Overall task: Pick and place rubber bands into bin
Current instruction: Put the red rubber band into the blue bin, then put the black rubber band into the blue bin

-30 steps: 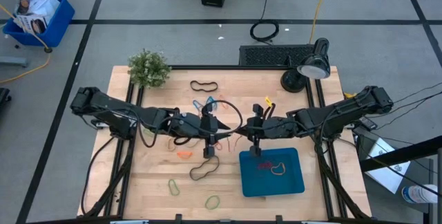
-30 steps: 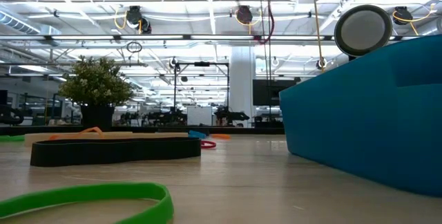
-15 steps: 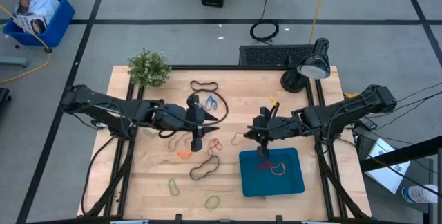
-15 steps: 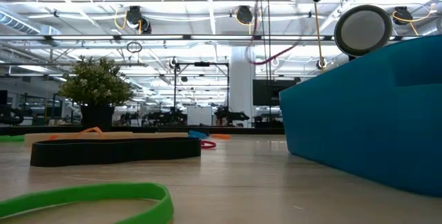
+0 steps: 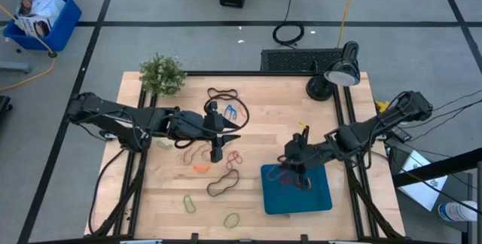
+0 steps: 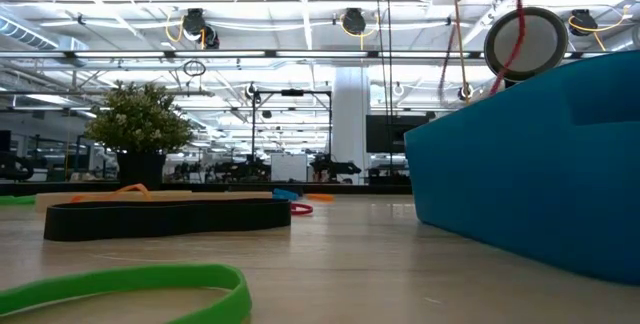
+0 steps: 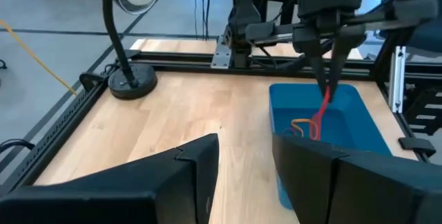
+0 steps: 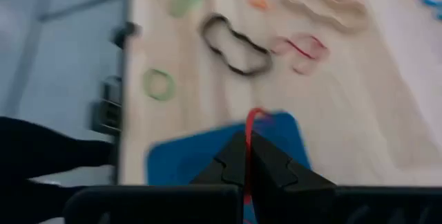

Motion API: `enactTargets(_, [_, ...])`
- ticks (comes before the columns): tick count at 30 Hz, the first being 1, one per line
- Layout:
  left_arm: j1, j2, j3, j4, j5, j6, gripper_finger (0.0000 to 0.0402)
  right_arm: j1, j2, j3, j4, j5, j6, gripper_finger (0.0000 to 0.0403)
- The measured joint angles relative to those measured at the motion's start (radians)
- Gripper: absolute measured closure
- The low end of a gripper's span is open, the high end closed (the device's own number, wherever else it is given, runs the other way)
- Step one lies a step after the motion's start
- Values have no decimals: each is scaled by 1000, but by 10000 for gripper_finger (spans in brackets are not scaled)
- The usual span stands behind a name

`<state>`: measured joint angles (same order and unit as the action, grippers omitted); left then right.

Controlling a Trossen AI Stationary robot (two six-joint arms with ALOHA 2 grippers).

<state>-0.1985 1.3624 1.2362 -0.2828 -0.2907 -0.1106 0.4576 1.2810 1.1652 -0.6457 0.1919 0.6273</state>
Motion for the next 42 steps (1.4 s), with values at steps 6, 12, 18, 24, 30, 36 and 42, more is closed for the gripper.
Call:
enactTargets(6, [0, 2, 0, 0, 0, -1, 256, 35, 52, 0, -107, 17, 75, 403])
enactTargets(12, [1, 2, 0, 0, 0, -3, 256, 67, 107, 0, -148, -12, 134, 403])
enactTargets(18, [1, 2, 0, 0, 0, -3, 256, 90, 172, 0, -217, -14, 193, 403])
enactTargets(24, [1, 2, 0, 0, 0, -4, 256, 96, 228, 0, -219, -68, 199, 403])
enactTargets(30, [1, 2, 0, 0, 0, -5, 256, 101, 232, 0, -194, -64, 171, 398])
enactTargets(36, [1, 2, 0, 0, 0, -6, 256, 101, 232, 0, -190, -63, 166, 369])
enactTargets(42, [1, 2, 0, 0, 0, -9, 256, 101, 232, 0, -190, -63, 181, 320])
